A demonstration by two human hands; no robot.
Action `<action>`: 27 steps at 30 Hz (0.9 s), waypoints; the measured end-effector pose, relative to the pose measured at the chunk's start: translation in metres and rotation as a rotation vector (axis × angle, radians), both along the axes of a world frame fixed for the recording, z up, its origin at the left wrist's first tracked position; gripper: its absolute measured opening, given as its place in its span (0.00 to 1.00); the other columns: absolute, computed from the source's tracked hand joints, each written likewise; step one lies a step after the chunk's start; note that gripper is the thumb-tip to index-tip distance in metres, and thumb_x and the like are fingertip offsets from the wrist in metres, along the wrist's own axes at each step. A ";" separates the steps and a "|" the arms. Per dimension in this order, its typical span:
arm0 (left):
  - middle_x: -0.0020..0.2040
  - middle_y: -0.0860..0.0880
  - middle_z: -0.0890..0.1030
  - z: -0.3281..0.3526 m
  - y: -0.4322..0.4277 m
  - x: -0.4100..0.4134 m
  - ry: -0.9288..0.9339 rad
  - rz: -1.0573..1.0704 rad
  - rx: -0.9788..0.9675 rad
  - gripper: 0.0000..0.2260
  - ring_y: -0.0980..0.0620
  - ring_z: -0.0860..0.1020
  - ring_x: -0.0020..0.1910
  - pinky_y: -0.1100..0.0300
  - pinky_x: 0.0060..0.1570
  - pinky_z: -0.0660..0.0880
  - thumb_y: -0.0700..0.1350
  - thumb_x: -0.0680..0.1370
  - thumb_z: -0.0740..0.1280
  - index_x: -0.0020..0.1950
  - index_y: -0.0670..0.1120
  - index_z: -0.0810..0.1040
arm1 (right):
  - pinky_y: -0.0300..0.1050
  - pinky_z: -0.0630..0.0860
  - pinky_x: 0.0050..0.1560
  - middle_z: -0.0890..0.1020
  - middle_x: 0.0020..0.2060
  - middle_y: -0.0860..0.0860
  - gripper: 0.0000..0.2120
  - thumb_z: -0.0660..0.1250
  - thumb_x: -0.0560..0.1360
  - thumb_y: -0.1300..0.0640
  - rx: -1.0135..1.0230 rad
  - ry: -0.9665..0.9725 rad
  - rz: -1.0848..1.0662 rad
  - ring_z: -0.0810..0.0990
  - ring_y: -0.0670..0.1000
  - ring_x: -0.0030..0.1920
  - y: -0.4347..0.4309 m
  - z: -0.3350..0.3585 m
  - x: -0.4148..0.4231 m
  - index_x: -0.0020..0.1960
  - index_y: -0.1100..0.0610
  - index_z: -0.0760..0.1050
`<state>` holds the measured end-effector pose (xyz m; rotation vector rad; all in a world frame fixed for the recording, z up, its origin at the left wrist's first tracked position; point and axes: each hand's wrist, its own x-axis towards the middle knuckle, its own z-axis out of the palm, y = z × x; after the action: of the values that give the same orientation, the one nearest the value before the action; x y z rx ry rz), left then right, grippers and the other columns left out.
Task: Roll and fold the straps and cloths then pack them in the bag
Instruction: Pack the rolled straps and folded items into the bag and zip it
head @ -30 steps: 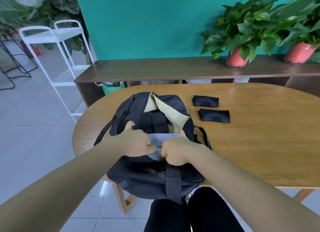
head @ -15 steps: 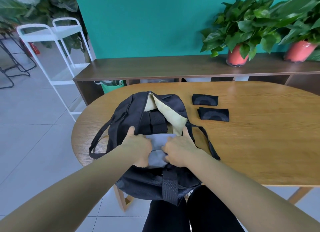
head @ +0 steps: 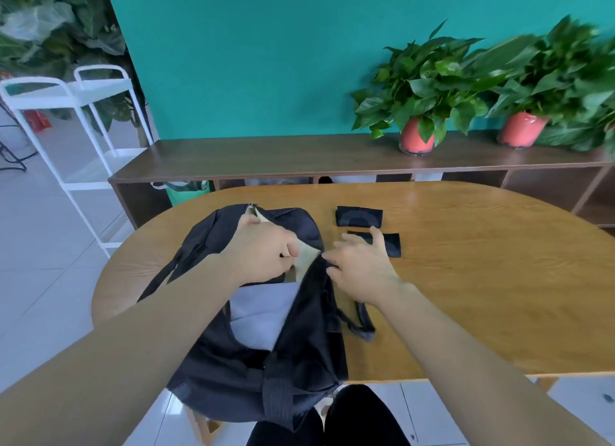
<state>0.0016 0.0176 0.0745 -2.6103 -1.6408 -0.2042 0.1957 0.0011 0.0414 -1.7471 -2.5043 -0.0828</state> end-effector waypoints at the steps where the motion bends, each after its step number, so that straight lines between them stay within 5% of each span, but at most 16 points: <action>1: 0.46 0.61 0.79 -0.001 0.006 0.011 -0.046 -0.011 -0.001 0.06 0.58 0.72 0.47 0.55 0.65 0.54 0.49 0.78 0.64 0.53 0.58 0.78 | 0.63 0.41 0.71 0.76 0.63 0.48 0.15 0.55 0.80 0.52 -0.012 -0.003 -0.055 0.60 0.51 0.73 0.003 -0.003 0.013 0.63 0.48 0.74; 8: 0.64 0.54 0.77 -0.032 0.067 0.094 -0.430 0.007 -0.262 0.16 0.54 0.73 0.64 0.49 0.69 0.64 0.48 0.79 0.65 0.67 0.53 0.73 | 0.54 0.62 0.60 0.79 0.41 0.48 0.10 0.55 0.79 0.50 -0.026 0.202 -0.522 0.72 0.53 0.56 0.040 -0.032 0.079 0.47 0.50 0.74; 13: 0.69 0.46 0.71 -0.056 0.110 0.142 -0.519 0.212 -0.463 0.22 0.47 0.72 0.65 0.58 0.61 0.70 0.47 0.80 0.63 0.73 0.46 0.65 | 0.51 0.64 0.52 0.73 0.33 0.48 0.13 0.57 0.77 0.46 -0.119 0.444 -0.814 0.68 0.55 0.60 0.084 -0.048 0.103 0.41 0.53 0.72; 16: 0.61 0.45 0.76 -0.071 0.129 0.156 -0.500 0.374 -0.511 0.20 0.46 0.76 0.56 0.57 0.54 0.74 0.48 0.79 0.64 0.69 0.42 0.68 | 0.52 0.64 0.56 0.74 0.36 0.48 0.13 0.59 0.76 0.45 -0.208 0.537 -0.902 0.65 0.55 0.65 0.105 -0.055 0.108 0.41 0.54 0.72; 21: 0.40 0.49 0.73 -0.082 0.146 0.168 -0.445 0.517 -0.549 0.09 0.52 0.71 0.35 0.59 0.39 0.72 0.43 0.76 0.69 0.46 0.42 0.70 | 0.52 0.61 0.57 0.75 0.32 0.48 0.07 0.64 0.72 0.55 -0.271 0.554 -0.950 0.64 0.53 0.63 0.127 -0.064 0.106 0.36 0.52 0.70; 23: 0.37 0.48 0.71 -0.081 0.147 0.172 -0.423 0.534 -0.594 0.11 0.52 0.71 0.35 0.59 0.41 0.73 0.42 0.75 0.70 0.40 0.43 0.68 | 0.53 0.61 0.61 0.74 0.33 0.49 0.05 0.65 0.70 0.57 -0.318 0.590 -0.973 0.62 0.53 0.67 0.132 -0.067 0.108 0.37 0.52 0.71; 27: 0.48 0.45 0.74 -0.077 0.141 0.173 -0.445 0.520 -0.678 0.14 0.46 0.75 0.49 0.56 0.51 0.75 0.41 0.73 0.72 0.53 0.41 0.71 | 0.53 0.59 0.62 0.76 0.34 0.50 0.03 0.66 0.67 0.58 -0.401 0.683 -0.992 0.62 0.54 0.67 0.128 -0.063 0.114 0.36 0.54 0.73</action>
<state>0.1747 0.1587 -0.0023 -2.5105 -2.9163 -0.2461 0.3101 0.1296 -0.0221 -2.4243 -1.0922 0.8315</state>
